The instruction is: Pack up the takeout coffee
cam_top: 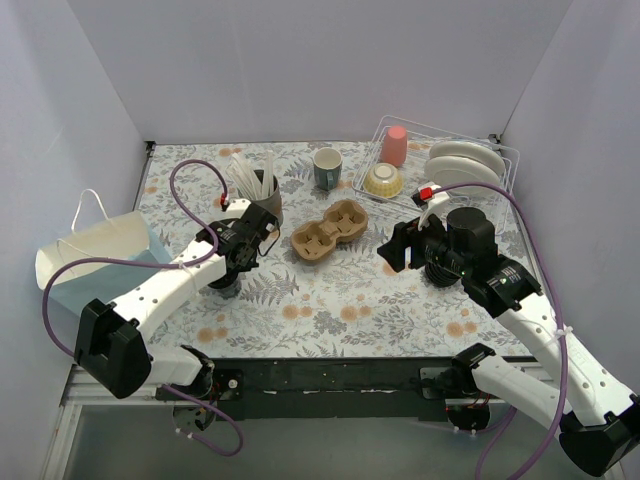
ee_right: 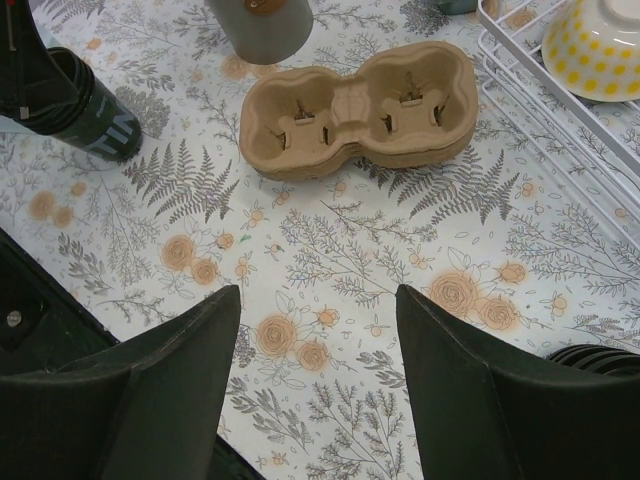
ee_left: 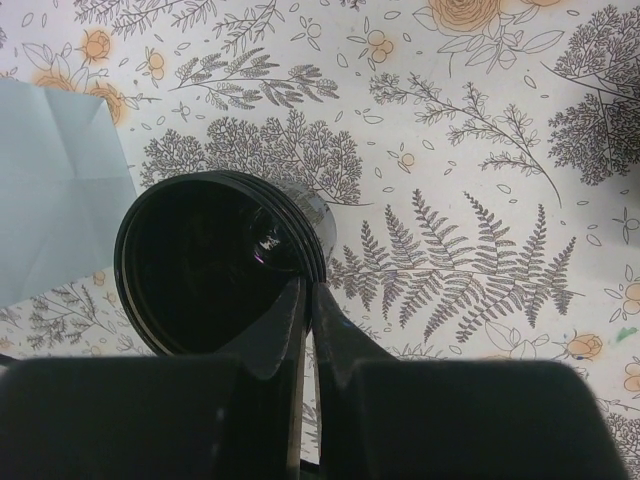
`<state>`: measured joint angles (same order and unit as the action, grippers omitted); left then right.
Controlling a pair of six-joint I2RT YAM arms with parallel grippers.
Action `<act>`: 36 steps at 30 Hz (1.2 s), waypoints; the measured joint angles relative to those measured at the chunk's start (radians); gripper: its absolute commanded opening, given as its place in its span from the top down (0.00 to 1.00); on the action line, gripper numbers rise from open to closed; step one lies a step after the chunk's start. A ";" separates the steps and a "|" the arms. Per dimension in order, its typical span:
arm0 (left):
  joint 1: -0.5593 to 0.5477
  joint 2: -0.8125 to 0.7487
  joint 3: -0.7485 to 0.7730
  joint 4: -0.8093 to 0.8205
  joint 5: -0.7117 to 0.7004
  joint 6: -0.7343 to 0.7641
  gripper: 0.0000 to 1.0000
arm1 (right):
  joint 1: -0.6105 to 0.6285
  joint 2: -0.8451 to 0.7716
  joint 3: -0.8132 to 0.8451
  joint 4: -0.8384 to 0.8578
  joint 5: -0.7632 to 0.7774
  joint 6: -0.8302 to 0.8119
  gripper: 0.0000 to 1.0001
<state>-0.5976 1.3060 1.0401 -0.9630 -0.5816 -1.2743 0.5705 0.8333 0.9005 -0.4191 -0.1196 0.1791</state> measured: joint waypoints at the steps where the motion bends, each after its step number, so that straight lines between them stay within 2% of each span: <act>1: 0.000 0.002 0.000 -0.001 0.001 0.003 1.00 | 0.000 0.000 0.000 0.000 0.000 0.000 0.28; 18: 0.000 0.037 0.056 -0.039 -0.007 0.032 1.00 | 0.000 0.009 0.000 -0.008 0.000 0.000 0.28; 36: 0.000 0.067 0.250 -0.135 -0.036 0.063 1.00 | 0.000 0.011 0.002 -0.027 0.000 0.000 0.28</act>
<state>-0.5976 1.3731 1.2903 -1.0977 -0.6174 -1.2118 0.5705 0.8440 0.9020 -0.4458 -0.1196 0.1787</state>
